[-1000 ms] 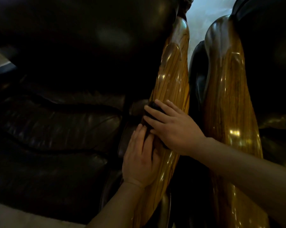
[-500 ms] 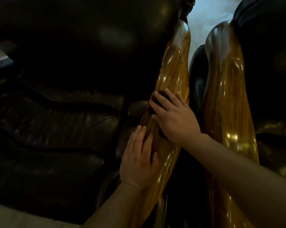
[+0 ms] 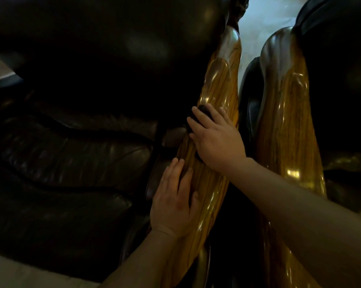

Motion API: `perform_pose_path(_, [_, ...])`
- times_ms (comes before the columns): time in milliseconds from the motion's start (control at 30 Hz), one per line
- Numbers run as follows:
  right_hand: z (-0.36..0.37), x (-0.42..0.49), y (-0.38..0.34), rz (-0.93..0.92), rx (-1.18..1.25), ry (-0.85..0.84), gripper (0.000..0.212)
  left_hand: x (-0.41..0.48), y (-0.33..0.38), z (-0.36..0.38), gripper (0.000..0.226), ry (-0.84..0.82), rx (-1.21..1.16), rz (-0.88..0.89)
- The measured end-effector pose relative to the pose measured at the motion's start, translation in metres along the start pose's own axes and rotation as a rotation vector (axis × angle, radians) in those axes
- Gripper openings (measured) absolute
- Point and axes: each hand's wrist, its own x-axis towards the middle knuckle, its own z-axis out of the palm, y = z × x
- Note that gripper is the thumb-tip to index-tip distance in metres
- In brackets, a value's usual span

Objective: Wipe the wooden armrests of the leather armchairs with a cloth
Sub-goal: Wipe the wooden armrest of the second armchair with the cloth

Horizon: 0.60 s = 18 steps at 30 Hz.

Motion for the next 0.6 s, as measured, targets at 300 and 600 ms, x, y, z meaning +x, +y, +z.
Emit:
perform_pose_path(300, [0.009,-0.033,0.004,0.322,0.361,0.264,0.044,0.001,-0.001,0.0,0.049,-0.013,-0.017,-0.004])
perform_pose_path(600, [0.002,-0.015,0.023,0.416,0.457,0.208,0.05,0.002,0.003,-0.004,0.048,-0.02,-0.013,-0.019])
